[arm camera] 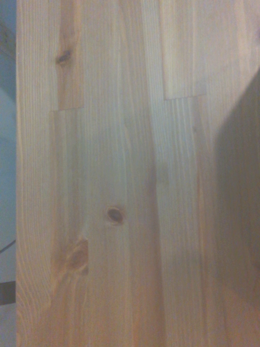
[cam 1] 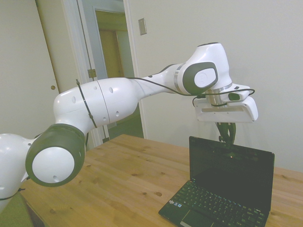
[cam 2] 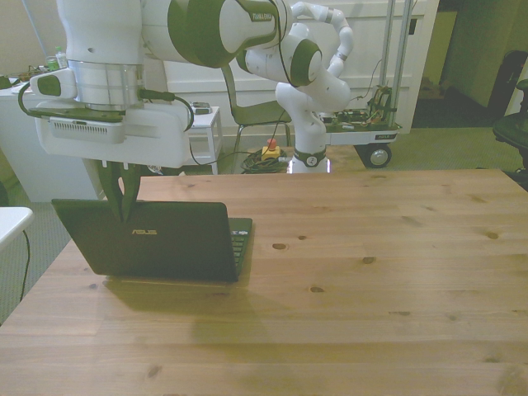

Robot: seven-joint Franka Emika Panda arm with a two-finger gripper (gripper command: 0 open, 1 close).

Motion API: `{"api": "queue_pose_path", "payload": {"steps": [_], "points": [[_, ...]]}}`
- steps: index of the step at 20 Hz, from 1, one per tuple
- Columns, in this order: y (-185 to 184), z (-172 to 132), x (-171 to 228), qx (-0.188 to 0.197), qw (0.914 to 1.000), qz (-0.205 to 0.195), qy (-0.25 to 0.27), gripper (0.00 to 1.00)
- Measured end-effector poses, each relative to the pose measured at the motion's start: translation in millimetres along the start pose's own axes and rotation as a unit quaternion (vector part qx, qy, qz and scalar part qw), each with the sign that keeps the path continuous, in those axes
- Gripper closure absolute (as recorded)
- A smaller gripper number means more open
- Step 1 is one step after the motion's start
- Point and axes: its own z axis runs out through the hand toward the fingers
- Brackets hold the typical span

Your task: Close the laptop

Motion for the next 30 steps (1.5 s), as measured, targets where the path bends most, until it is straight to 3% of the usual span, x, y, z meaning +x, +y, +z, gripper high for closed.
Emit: {"api": "queue_pose_path", "payload": {"steps": [9, 15, 21, 30], "points": [[11, -4, -32, -0.039, 0.9989, -0.019, -0.014, 1.00], [30, 40, -58, -0.062, 0.9971, -0.030, -0.031, 1.00], [59, 63, -93, -0.077, 0.9948, -0.058, -0.034, 1.00], [57, 128, -203, -0.099, 0.9884, -0.102, -0.054, 1.00]]}}
